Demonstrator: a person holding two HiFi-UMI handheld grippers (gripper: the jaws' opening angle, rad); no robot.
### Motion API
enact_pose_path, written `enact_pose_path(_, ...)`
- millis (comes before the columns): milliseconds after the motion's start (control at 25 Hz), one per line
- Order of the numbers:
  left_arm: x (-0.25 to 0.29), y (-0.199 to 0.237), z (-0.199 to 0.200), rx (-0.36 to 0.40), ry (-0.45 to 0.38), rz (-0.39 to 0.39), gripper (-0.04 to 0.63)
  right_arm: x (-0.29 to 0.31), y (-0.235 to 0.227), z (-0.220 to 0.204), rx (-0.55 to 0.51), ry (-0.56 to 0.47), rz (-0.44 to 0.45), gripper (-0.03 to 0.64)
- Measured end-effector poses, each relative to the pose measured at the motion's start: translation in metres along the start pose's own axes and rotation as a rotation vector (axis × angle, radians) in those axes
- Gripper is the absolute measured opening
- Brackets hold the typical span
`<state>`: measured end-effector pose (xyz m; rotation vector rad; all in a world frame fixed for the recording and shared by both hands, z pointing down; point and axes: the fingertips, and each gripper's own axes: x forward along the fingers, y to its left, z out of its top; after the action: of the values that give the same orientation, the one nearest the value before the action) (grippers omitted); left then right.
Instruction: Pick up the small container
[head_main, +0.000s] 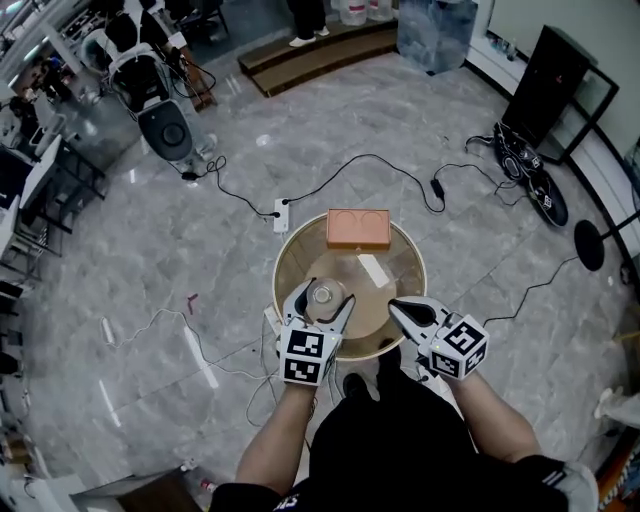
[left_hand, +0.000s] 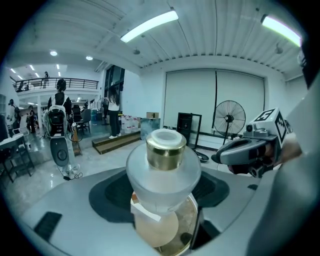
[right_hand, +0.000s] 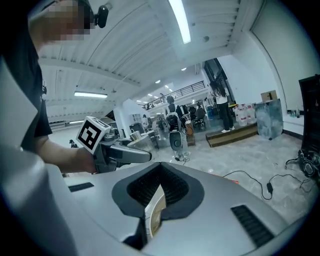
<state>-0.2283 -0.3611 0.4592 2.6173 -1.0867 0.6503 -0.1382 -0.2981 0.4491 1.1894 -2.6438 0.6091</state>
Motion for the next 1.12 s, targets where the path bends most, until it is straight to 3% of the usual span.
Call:
enact_pose_path(360,-0.088,0.011,0.007,-0.017,-0.032,0.058,0.339,-0.008,0.065,0.012,-0.008,-0.046,0.092,0.012)
enact_pose_path(600,-0.121,0.009,0.017,-0.04,-0.042,0.108,0.339,-0.011,0.08,0.052,-0.046,-0.1,0.161,0.012)
enact_pose_path(800,-0.127,0.008,0.034,-0.046,-0.052,0.134,0.339,-0.015,0.076,0.082,-0.116,-0.123,0.199,0.012)
enact_pose_path(1120,-0.124,0.013,0.059,-0.055,-0.077,0.168,0.339,-0.025,0.047,0.106,-0.123,-0.142,0.182,0.012)
